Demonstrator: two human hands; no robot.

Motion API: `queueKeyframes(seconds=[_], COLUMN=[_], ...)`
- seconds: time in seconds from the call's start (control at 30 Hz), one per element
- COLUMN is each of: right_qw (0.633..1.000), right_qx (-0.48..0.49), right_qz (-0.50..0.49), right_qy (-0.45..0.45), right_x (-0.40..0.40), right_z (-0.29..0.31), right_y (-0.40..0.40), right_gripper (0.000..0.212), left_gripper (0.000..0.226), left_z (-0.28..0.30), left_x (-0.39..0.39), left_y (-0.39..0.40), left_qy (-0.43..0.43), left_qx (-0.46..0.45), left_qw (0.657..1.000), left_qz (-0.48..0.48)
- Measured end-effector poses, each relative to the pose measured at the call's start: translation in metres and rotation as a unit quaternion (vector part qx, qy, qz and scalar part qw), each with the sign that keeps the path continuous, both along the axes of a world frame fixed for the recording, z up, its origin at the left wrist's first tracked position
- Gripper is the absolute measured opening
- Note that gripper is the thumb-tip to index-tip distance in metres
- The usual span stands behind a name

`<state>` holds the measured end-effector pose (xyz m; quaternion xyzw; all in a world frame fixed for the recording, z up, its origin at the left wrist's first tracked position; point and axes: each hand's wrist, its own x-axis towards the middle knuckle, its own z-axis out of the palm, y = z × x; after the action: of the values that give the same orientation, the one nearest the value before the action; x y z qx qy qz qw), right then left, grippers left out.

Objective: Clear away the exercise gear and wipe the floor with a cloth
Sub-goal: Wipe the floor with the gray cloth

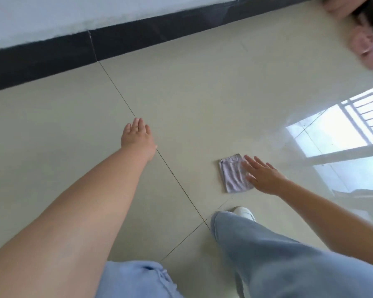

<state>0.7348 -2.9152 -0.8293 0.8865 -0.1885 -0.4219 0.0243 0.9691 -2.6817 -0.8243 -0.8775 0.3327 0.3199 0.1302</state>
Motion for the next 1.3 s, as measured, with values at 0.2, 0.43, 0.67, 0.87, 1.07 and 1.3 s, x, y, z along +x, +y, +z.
queueKeyframes(seconds=[0.2, 0.43, 0.67, 0.87, 1.07, 1.3], right_qw=[0.978, 0.973, 0.978, 0.969, 0.921, 0.966], right_qx=[0.075, 0.113, 0.052, 0.116, 0.195, 0.068], right_qz=[0.195, 0.201, -0.052, 0.000, 0.236, 0.081], right_qy=[0.011, 0.003, -0.194, -0.219, -0.241, -0.236], right_x=[0.007, 0.008, 0.087, 0.177, 0.059, 0.039], right_z=[-0.017, -0.082, -0.114, -0.123, -0.138, -0.131], right_y=[-0.016, -0.047, -0.141, -0.097, -0.054, -0.227], right_gripper=[0.061, 0.081, 0.070, 0.054, 0.053, 0.073], left_gripper=[0.065, 0.066, 0.066, 0.064, 0.065, 0.072], left_z=[-0.001, -0.044, -0.088, -0.100, -0.105, -0.118], left_x=[-0.017, -0.018, -0.047, -0.065, -0.057, -0.023], left_y=[-0.036, -0.048, -0.091, -0.105, -0.121, -0.138], left_qy=[0.015, 0.018, 0.017, -0.046, -0.065, -0.094], left_qx=[-0.023, 0.036, 0.012, -0.030, -0.057, -0.093], left_qw=[0.999, 0.999, 0.982, 0.956, 0.942, 0.924], left_qz=[-0.034, 0.016, 0.189, 0.289, 0.323, 0.358])
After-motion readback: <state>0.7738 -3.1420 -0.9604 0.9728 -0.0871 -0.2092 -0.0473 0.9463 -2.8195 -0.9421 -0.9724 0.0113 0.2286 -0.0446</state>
